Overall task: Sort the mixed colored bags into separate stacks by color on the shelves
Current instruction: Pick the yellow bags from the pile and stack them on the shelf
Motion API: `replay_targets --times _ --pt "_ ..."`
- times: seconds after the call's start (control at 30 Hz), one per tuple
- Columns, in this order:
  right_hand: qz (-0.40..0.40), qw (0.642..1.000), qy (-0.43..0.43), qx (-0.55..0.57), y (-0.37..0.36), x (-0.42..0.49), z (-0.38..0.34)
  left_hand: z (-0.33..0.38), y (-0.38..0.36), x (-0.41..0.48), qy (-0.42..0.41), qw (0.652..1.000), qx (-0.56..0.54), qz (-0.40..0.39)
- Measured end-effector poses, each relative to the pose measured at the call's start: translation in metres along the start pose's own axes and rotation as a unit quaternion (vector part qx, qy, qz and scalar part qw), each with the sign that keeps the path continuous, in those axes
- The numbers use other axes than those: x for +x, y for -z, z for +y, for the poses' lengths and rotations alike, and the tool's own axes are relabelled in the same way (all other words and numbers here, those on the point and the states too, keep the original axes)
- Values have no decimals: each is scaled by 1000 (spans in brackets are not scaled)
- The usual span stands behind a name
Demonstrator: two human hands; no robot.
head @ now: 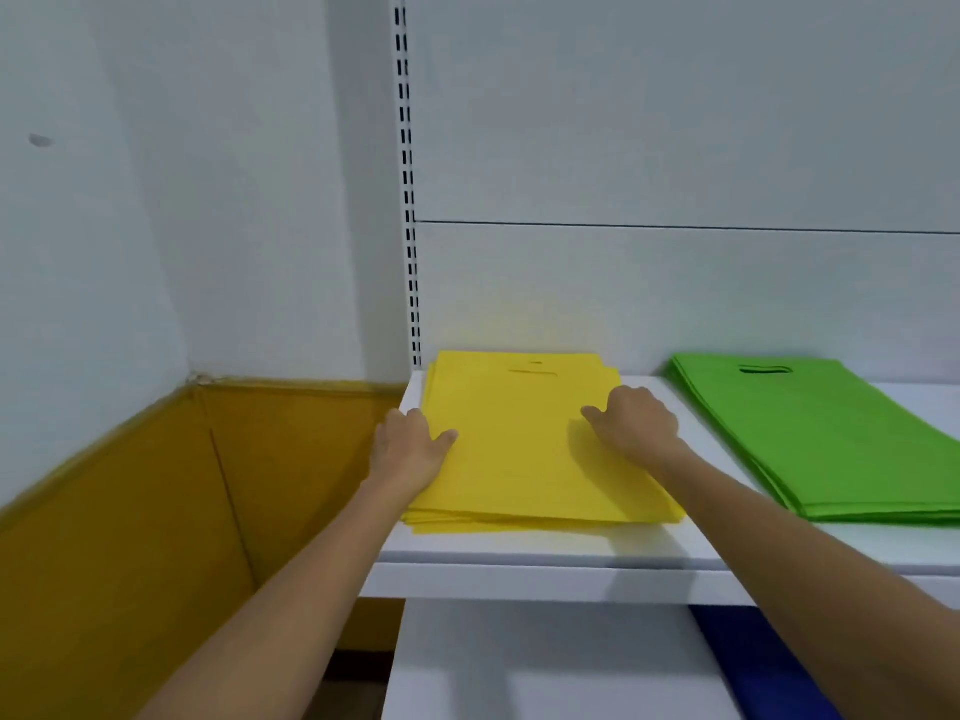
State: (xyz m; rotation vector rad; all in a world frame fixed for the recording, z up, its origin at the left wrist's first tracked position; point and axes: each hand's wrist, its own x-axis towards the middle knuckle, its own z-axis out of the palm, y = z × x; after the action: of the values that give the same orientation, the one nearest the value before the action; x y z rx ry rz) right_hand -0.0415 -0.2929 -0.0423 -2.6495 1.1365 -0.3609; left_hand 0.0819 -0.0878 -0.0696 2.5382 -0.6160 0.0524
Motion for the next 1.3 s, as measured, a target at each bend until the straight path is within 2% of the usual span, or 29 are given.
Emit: replay_targets --times 0.07,0.2,0.33,0.43,0.73,0.93,1.13,1.3 --pt "19 999 -23 27 -12 -11 -8 -2 -6 1 12 999 -36 17" --pt "110 992 -49 -19 -31 -19 -16 -10 -13 9 33 991 -111 64" --pt "104 990 -96 -3 -33 -14 -13 -9 -13 8 29 987 -132 92" --pt "139 987 -75 -14 -33 -14 -13 -8 -12 6 -4 985 -116 124" --pt "203 979 -27 3 -28 -16 -9 -11 -14 6 -2 983 -151 104" --pt "217 974 -39 44 -25 -19 -7 -12 -14 6 -9 981 -161 108" --pt "211 977 -12 -11 -28 -19 -10 -9 -12 0 -64 984 -97 137" --pt "226 972 9 60 -28 -23 -13 -7 -10 -2 -79 983 -98 131"
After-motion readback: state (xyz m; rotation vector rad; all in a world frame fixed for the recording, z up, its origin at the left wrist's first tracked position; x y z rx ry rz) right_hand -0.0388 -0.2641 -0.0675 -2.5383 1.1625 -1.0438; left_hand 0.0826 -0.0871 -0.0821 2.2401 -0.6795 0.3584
